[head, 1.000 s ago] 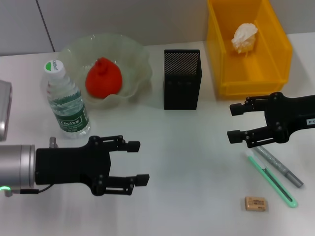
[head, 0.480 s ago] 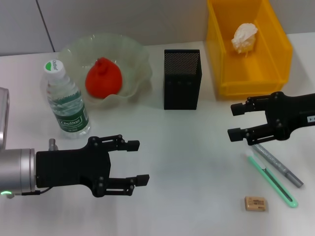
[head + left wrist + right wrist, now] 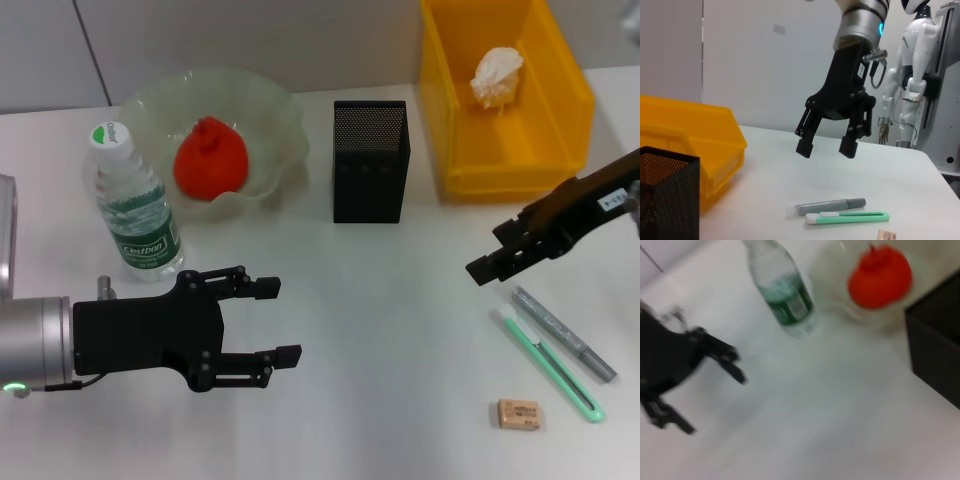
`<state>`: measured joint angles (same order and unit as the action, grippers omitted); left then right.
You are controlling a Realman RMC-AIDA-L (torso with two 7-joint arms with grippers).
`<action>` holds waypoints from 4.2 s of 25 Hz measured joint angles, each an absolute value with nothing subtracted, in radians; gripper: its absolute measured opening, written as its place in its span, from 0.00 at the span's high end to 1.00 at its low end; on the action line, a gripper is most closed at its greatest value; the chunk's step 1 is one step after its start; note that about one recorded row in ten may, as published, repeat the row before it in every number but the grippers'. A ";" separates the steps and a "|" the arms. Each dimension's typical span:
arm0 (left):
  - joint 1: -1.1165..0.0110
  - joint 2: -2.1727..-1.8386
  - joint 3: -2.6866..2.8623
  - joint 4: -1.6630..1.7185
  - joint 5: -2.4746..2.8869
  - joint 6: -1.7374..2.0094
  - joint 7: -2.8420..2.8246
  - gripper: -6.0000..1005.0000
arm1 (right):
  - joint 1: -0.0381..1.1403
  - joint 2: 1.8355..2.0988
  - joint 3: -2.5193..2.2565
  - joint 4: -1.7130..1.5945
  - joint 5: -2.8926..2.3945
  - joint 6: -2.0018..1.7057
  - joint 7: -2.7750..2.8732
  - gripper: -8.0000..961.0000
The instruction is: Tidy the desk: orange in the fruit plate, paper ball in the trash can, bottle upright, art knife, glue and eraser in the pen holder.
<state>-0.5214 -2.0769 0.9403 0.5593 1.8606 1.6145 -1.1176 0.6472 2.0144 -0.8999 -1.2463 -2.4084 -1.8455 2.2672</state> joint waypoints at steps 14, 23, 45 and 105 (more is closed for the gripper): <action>-0.515 -2.077 0.940 0.557 1.849 1.615 -1.117 0.20 | 0.854 2.079 -1.107 -1.164 -2.793 -1.841 2.657 0.16; -0.514 -2.077 0.940 0.557 1.847 1.617 -1.117 0.20 | 0.856 2.080 -1.160 -1.094 -2.811 -1.802 2.725 0.16; -0.512 -2.075 0.940 0.557 1.847 1.612 -1.117 0.20 | 0.803 2.081 -1.222 -1.033 -2.808 -1.697 2.713 0.17; -0.509 -2.075 0.940 0.555 1.819 1.621 -1.123 0.20 | 0.813 2.080 -1.262 -0.946 -2.789 -1.636 2.655 0.38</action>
<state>-0.5092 -2.0754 0.9402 0.5553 1.8193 1.6208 -1.1231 0.8130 2.0799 -1.2624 -0.9459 -2.7892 -1.6364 2.6553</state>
